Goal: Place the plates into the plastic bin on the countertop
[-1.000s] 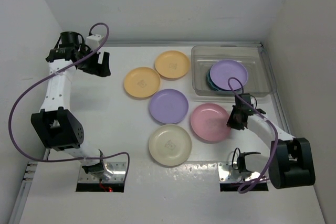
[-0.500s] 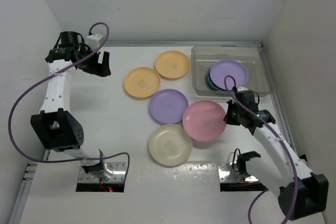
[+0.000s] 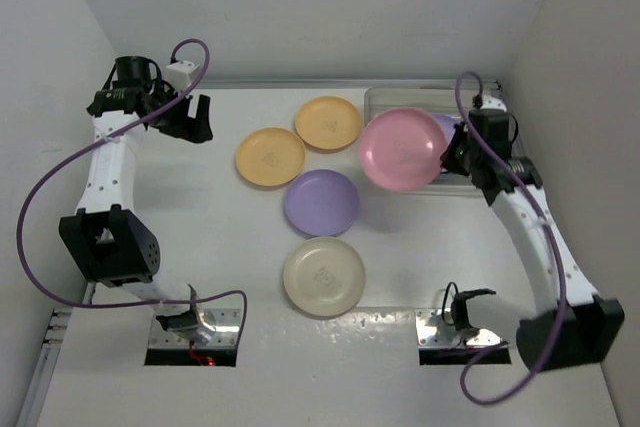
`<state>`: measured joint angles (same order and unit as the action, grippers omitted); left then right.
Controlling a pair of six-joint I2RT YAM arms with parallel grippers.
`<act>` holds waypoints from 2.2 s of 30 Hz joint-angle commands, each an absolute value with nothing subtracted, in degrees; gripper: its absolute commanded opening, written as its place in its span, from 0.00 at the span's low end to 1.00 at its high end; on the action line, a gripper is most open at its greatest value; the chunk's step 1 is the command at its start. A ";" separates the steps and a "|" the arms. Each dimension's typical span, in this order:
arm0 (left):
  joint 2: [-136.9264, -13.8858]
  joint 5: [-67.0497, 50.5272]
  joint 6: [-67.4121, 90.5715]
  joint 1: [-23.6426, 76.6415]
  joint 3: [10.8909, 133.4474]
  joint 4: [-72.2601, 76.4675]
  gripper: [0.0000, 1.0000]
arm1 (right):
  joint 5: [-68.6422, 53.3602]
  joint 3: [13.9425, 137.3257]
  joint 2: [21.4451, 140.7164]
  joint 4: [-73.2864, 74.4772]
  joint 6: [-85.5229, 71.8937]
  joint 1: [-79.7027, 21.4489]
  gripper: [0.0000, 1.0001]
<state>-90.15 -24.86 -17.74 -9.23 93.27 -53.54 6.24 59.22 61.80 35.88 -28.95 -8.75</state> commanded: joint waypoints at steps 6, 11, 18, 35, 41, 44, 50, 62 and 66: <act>-90.00 -23.38 -18.02 -9.31 92.81 -52.56 0.89 | 17.94 66.26 81.46 16.35 -37.18 3.77 0.00; -92.29 -22.15 -18.02 -9.84 92.81 -52.03 0.89 | 21.00 71.88 91.65 16.61 -36.83 5.53 0.00; -95.53 -21.09 -18.02 -10.37 93.34 -52.03 0.89 | 17.58 72.77 98.16 15.91 -36.65 8.00 0.00; -95.54 -21.62 -17.49 -10.37 95.01 -52.56 0.89 | 20.48 76.02 105.29 26.19 -30.32 7.56 0.56; -95.01 -21.62 -17.49 -10.37 95.01 -53.09 0.89 | 21.27 73.74 97.92 23.82 -26.90 4.32 0.75; -94.48 -21.62 -17.49 -10.37 95.01 -53.09 0.89 | 22.50 73.30 88.30 23.47 -24.00 0.72 0.83; -91.76 -21.62 -16.88 -10.37 91.51 -52.56 0.89 | 8.02 60.51 71.49 20.22 -17.51 -14.47 0.86; -81.04 -21.62 -16.87 -10.90 82.10 -51.50 0.89 | 4.03 37.45 75.22 13.55 -29.42 -49.28 0.63; -78.84 -21.62 -17.40 -10.90 80.95 -51.50 0.89 | 9.92 34.11 79.10 10.81 -34.36 -52.64 0.55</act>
<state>-81.34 -21.17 -17.45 -10.24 81.45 -52.62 4.49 34.70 77.71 17.19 -28.56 -50.81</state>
